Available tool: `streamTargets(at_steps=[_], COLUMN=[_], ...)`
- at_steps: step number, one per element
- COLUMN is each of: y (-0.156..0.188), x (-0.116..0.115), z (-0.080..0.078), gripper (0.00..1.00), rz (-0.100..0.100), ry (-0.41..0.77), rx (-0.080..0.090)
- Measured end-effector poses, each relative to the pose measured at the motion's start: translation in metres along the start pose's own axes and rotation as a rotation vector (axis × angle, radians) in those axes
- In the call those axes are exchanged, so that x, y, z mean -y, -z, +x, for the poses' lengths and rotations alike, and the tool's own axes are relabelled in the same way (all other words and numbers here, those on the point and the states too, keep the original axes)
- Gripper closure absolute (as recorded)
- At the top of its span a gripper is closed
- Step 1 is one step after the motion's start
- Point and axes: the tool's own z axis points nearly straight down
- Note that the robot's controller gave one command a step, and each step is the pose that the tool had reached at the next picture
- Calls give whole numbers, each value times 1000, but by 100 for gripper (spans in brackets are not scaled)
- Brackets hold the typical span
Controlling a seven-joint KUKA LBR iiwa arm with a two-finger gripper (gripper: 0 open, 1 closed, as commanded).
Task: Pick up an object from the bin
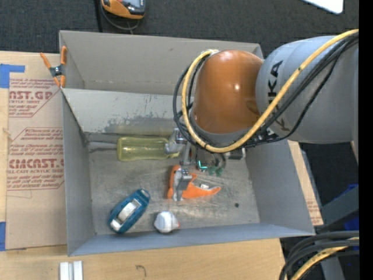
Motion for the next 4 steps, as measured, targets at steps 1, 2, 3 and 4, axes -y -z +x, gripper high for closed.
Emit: streamTargets(at_steps=[1,2,3,4], y=[-39,-130,-131,-131], x=[29,28,28,28], z=[-15,-43,-41,-41], gripper=[0,100,0,0], rz=[-2,0,1,0], ry=[25,138,139,138], rx=[10,1,-8,-7])
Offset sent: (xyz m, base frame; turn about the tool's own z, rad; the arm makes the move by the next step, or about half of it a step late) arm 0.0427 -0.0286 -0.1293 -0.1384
